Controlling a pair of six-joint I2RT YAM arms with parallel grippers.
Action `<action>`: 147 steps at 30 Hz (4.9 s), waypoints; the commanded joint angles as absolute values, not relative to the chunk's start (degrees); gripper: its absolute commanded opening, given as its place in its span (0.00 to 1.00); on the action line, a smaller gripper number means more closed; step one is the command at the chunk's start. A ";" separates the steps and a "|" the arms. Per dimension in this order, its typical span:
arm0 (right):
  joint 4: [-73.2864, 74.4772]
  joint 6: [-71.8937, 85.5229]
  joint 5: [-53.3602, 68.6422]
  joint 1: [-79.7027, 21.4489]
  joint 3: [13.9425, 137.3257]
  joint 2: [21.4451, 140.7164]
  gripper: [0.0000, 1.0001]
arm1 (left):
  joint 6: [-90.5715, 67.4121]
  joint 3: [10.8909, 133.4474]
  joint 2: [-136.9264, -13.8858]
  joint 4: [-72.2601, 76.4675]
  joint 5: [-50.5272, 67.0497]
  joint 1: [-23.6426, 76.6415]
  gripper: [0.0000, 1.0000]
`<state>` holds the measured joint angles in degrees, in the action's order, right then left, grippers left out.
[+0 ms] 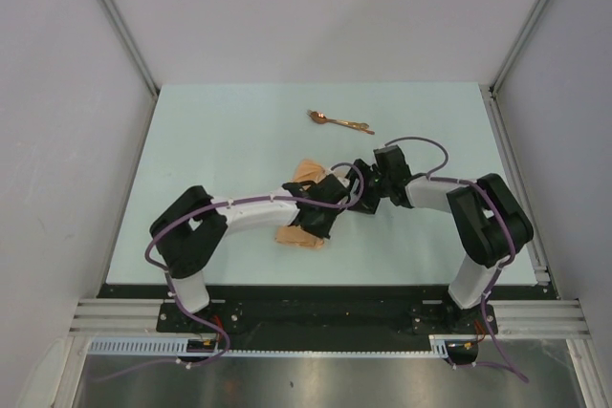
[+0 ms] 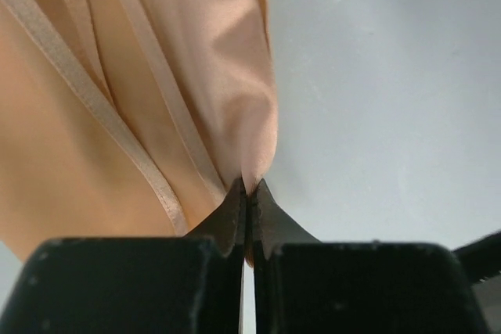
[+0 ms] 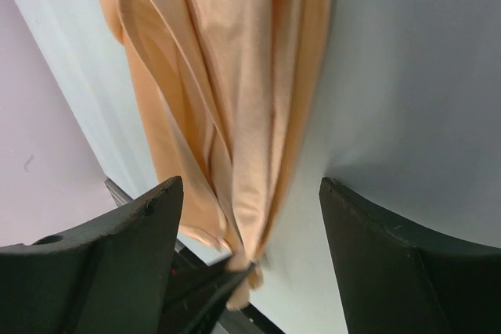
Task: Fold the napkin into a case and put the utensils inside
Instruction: Pick up the 2/3-rectangle-folded napkin from the center of the board, then fold the 2/3-rectangle-folded napkin at the center of the board.
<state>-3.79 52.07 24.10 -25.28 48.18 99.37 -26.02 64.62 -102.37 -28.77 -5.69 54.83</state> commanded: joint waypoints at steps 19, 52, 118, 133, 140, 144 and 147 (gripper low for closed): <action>-0.97 41.93 14.86 -25.32 55.46 100.64 0.20 | -30.76 59.85 -97.82 -11.35 12.83 54.76 0.00; 13.44 43.51 3.87 -34.27 66.00 100.10 0.00 | -35.86 42.11 -92.02 13.27 15.12 54.93 0.00; 17.23 35.42 -3.69 -45.17 75.94 110.39 0.00 | -39.90 39.55 -86.74 6.50 6.59 33.40 0.20; 12.13 31.72 -0.53 -47.37 75.94 109.86 0.00 | -40.08 42.27 -91.67 5.63 6.51 34.37 0.02; 11.34 32.25 4.04 -46.32 76.65 113.20 0.09 | -39.38 41.75 -88.78 3.52 5.27 34.45 0.04; 3.01 33.13 12.20 -43.78 70.07 111.71 0.22 | -39.20 41.22 -83.51 -1.47 5.27 33.06 0.25; -3.85 33.66 18.79 -41.93 67.33 111.36 0.27 | -38.59 41.57 -78.50 -6.21 6.76 30.08 0.39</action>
<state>6.04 32.53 9.15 -44.29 70.83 112.71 -39.05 40.18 -86.00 -0.91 5.76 33.30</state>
